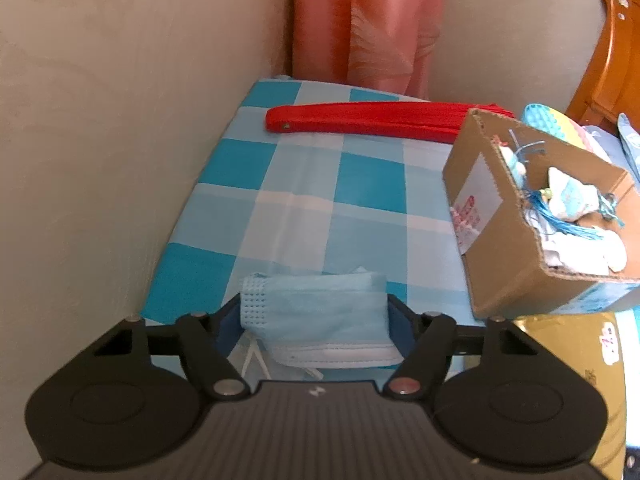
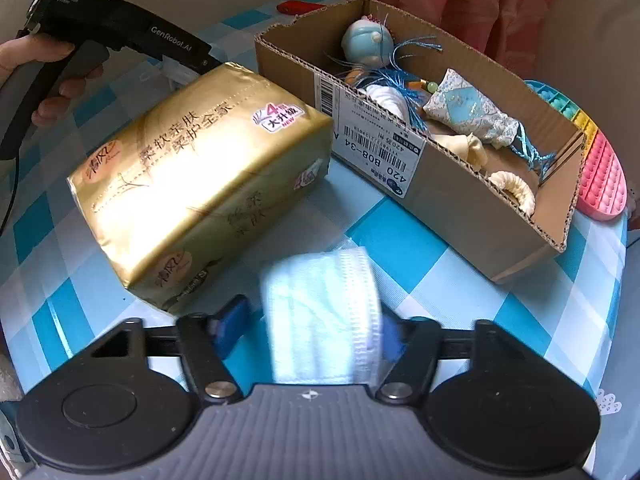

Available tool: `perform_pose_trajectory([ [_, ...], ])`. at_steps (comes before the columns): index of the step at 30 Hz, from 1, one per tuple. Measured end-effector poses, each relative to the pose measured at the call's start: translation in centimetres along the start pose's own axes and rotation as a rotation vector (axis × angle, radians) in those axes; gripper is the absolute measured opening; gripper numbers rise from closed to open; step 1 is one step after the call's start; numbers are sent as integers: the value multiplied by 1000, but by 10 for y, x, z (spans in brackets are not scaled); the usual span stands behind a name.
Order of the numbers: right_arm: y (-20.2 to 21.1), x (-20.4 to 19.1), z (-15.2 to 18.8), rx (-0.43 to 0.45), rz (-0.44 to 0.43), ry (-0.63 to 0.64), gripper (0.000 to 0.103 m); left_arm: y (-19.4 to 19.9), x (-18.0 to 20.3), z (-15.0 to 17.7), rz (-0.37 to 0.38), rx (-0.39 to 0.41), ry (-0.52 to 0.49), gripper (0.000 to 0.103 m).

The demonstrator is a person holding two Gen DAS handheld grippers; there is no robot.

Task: Organize soft objects
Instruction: 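Close the left gripper on its blue mask while the right grasps the other mask, then carry both blue masks into the cardboard box and open both grippers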

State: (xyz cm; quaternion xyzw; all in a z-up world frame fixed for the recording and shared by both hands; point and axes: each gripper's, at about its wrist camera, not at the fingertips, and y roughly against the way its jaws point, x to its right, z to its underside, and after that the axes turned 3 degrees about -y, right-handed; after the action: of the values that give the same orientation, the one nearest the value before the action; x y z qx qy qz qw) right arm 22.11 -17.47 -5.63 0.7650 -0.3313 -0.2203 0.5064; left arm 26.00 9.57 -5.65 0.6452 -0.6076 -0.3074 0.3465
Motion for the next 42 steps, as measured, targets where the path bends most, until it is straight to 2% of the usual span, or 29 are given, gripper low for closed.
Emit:
perform_pose_trajectory([
  [1,2,-1,-1,2,2,0,56,1,-1,0,3,1,0,68],
  [11,9,-14,4,13,63,-10,44,27,-2,10,40,32,-12,66],
  [26,74,-20,11,145,116,-42,44,94,11,30,123,125,-78,65],
  [33,93,0,-7,219,146,-68,44,121,33,39,171,166,-134,65],
  [42,92,42,-58,276,194,-93,44,130,57,52,218,169,-221,65],
])
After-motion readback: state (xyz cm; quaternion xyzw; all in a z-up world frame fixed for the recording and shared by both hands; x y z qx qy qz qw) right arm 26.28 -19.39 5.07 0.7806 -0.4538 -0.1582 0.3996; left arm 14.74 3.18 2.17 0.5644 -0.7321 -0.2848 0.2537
